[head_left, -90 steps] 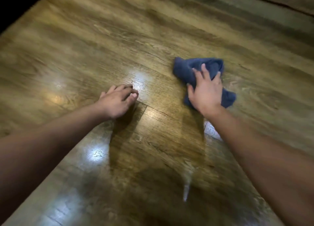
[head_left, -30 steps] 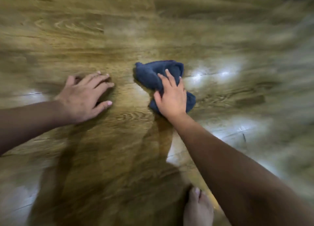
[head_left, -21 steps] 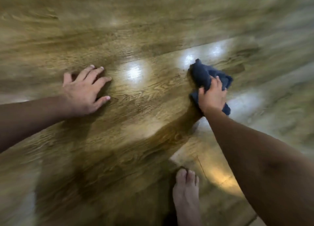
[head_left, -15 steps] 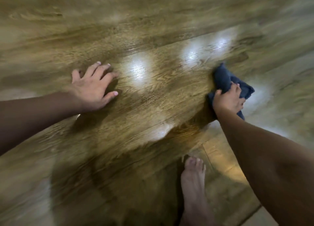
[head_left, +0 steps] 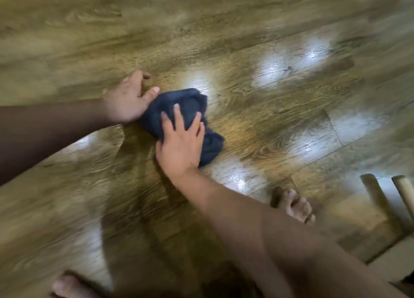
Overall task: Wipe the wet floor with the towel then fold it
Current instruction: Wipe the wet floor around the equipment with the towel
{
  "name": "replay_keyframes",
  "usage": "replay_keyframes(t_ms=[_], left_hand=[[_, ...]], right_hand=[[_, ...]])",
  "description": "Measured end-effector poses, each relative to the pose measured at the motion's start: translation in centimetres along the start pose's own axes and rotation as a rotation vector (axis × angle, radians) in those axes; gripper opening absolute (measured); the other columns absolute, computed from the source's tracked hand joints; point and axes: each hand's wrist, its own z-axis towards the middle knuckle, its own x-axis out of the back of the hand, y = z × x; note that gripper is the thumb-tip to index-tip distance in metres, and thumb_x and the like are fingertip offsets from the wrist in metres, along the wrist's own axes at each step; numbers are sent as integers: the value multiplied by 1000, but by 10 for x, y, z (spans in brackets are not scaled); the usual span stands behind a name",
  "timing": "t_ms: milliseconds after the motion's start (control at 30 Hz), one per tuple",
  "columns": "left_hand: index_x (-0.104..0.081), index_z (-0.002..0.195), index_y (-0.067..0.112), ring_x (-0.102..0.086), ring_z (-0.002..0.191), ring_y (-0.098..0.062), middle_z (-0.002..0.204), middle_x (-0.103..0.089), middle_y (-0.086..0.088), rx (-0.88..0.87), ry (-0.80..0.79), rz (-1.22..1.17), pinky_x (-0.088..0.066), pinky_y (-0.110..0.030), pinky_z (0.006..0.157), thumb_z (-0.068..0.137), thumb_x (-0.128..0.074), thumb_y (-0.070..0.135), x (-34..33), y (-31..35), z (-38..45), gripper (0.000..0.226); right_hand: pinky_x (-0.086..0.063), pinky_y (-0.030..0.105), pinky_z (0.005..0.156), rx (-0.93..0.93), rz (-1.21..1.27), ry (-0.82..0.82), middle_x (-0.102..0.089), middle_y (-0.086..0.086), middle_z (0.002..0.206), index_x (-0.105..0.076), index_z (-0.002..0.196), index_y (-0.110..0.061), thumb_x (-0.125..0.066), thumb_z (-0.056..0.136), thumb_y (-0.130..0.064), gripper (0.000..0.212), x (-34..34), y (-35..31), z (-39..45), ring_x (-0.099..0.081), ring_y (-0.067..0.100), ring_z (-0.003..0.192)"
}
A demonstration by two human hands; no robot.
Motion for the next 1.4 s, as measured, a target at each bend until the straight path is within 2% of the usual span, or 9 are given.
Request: replay_keyframes(t_ms=[133, 233, 433, 600, 733, 933, 1100, 1267, 1400], left_hand=[[-48, 139, 12, -54, 121, -28, 133, -56, -12, -183, -367, 438, -42, -34, 99, 96, -53, 46, 48, -39, -57, 55], [-39, 147, 23, -51, 127, -19, 145, -47, 0, -84, -505, 575, -41, -31, 102, 94, -58, 46, 74, -91, -115, 61], [-21, 151, 48, -3, 152, -25, 165, -4, 5, 317, -142, 532, -30, -66, 110, 85, -59, 64, 57, -171, -198, 78], [-9, 151, 53, 5, 153, -21, 167, 1, 8, 427, 53, 366, -10, -71, 114, 90, -43, 68, 17, -188, -224, 72], [-7, 151, 52, 9, 153, -19, 167, 2, 10, 431, 104, 330, -3, -70, 115, 91, -39, 68, 11, -188, -223, 70], [-7, 151, 53, 12, 153, -18, 167, 5, 10, 430, 121, 322, 3, -69, 115, 91, -36, 67, 4, -191, -222, 68], [-29, 144, 57, 0, 152, -13, 165, -12, 13, 448, 192, 186, -4, -64, 114, 91, -44, 46, 9, -191, -220, 56], [-61, 115, 50, -32, 141, -11, 148, -46, 17, 475, 441, -278, -8, -39, 106, 86, -44, 20, 27, -190, -221, 44], [-61, 125, 38, -33, 142, -20, 148, -45, 4, 505, 453, -159, -15, -54, 114, 96, -48, 29, 29, -194, -232, 33]], right_hand=[[-7, 61, 119, 361, 3, -129, -22, 2, 165, -39, 150, -34, -54, 93, -37, 59, -24, -62, -52, -8, 55, 146], [-6, 61, 119, 542, -50, -210, -17, 1, 166, -35, 151, -33, -51, 96, -38, 58, -34, -79, -79, -4, 55, 147], [-15, 57, 120, 693, -178, -203, -16, -4, 167, -31, 154, -35, -58, 91, -43, 69, -17, -48, -41, -12, 50, 148], [-33, 58, 111, 311, -108, -54, -26, -1, 164, -37, 152, -31, -58, 90, -35, 65, 18, 35, 29, -29, 49, 141], [-27, 61, 114, -4, -37, 27, -24, 8, 164, -35, 150, -19, -53, 95, -34, 60, 40, 95, 67, -27, 46, 143], [-22, 63, 114, -232, 41, 116, -21, 5, 165, -34, 152, -22, -49, 97, -45, 62, 25, 33, 21, -22, 57, 139], [-17, 60, 118, 64, 5, 0, -22, 1, 166, -37, 152, -31, -54, 94, -40, 62, -15, -76, -69, -17, 54, 144], [-4, 59, 120, 687, -112, -227, -17, -2, 167, -35, 152, -36, -46, 96, -33, 57, -56, -156, -144, -7, 56, 146], [-6, 57, 121, 851, -190, -269, -14, -3, 168, -30, 154, -35, -47, 96, -35, 61, -51, -146, -131, -7, 52, 148]])
